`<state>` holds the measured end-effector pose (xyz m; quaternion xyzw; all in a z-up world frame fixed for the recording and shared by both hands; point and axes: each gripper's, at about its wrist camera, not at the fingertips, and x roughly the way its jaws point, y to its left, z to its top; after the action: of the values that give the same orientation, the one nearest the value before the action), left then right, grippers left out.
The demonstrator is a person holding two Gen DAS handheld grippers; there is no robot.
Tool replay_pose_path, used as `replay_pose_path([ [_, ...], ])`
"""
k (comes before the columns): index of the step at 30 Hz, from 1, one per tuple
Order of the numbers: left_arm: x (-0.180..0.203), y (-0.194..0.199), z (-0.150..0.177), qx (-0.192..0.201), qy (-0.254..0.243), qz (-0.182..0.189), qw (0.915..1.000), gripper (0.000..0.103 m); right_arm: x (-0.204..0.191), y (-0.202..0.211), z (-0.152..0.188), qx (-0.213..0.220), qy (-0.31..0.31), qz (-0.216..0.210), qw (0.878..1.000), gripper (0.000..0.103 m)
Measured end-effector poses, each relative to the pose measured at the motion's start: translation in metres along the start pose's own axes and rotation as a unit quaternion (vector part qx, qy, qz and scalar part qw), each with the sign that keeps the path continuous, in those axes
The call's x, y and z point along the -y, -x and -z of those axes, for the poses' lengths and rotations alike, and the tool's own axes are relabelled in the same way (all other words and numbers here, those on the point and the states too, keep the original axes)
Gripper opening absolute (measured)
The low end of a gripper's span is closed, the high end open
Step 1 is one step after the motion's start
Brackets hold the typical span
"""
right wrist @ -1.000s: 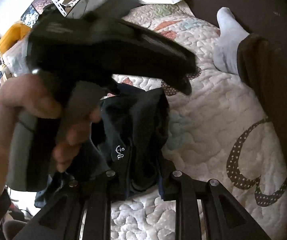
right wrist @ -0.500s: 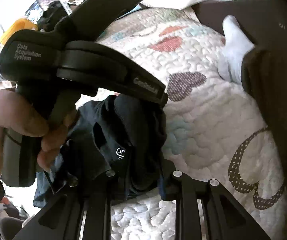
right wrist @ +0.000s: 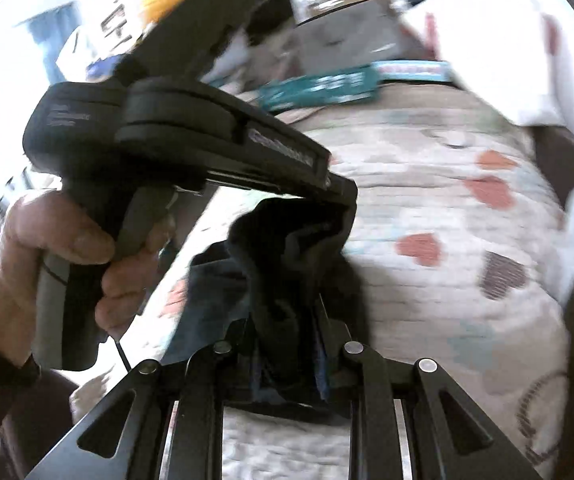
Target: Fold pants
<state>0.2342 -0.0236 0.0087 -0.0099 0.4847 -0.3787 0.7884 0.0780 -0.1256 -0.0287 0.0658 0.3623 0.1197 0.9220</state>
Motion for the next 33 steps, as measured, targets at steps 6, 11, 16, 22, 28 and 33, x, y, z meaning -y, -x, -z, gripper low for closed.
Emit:
replay_pose_path([
  [6,-0.096,0.032,0.050,0.044,0.126,-0.010,0.9911,0.001,-0.062,-0.058,0.002,-0.054,0.076,-0.017,0.996,0.022],
  [11,-0.137,0.031,0.086,0.051,0.189,-0.026,0.9803,0.001,-0.089,-0.093,0.019,-0.088,0.120,-0.011,0.989,0.022],
  [16,-0.153,0.043,0.101,0.074,0.237,-0.029,0.9682,0.029,-0.114,-0.096,0.041,-0.090,0.203,0.009,0.975,0.048],
  [22,-0.189,0.075,0.132,0.128,0.342,-0.016,0.9307,0.050,-0.136,-0.060,0.046,-0.077,0.258,-0.028,0.963,0.070],
  [28,-0.195,0.105,0.161,0.173,0.397,-0.003,0.9014,0.051,-0.109,-0.027,0.003,-0.043,0.215,-0.015,0.976,0.069],
  [33,-0.190,0.101,0.161,0.160,0.392,0.012,0.9060,0.052,-0.089,-0.062,-0.036,-0.076,0.168,0.022,0.983,0.063],
])
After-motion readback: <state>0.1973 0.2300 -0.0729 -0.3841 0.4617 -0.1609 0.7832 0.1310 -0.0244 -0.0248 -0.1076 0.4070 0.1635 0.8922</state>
